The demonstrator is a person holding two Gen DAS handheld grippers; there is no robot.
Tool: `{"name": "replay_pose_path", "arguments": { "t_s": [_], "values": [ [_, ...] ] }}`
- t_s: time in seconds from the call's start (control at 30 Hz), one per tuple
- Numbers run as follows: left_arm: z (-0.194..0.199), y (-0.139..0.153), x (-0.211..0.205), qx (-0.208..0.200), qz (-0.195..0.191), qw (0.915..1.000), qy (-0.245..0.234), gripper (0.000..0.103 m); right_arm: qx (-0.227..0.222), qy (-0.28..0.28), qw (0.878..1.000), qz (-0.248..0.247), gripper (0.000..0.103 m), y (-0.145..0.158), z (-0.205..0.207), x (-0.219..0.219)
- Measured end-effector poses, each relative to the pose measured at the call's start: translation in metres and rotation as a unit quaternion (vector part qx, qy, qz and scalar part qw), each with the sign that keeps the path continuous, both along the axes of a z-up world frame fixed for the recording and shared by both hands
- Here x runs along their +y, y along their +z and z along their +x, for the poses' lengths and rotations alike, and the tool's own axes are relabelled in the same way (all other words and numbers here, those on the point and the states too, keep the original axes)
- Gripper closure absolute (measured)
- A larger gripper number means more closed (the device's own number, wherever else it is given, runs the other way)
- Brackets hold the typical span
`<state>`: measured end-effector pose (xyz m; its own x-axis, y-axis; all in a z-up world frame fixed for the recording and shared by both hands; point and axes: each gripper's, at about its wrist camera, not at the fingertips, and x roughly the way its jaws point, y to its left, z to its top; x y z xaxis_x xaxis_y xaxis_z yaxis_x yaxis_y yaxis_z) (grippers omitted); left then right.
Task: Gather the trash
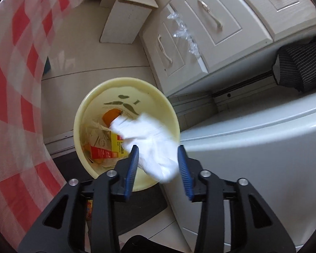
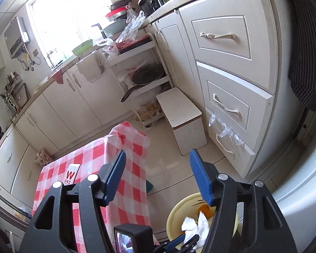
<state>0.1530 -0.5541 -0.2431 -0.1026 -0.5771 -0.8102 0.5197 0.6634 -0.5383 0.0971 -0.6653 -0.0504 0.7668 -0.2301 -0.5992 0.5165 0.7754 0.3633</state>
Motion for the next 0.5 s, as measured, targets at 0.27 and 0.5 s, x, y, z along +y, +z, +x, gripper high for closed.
{"name": "replay_pose_path", "arguments": {
  "t_s": [0.27,0.5],
  "values": [
    [-0.012,0.07,0.078,-0.064,-0.051,0.9964,0.024,0.037,-0.01,0.013,1.0,-0.008,0.038,0.007,0.011,0.021],
    [-0.027,0.111,0.224,-0.127,-0.029,0.9841,0.121,0.024,-0.001,0.071,0.997,-0.021,0.035,0.011,0.045,0.065]
  ]
}}
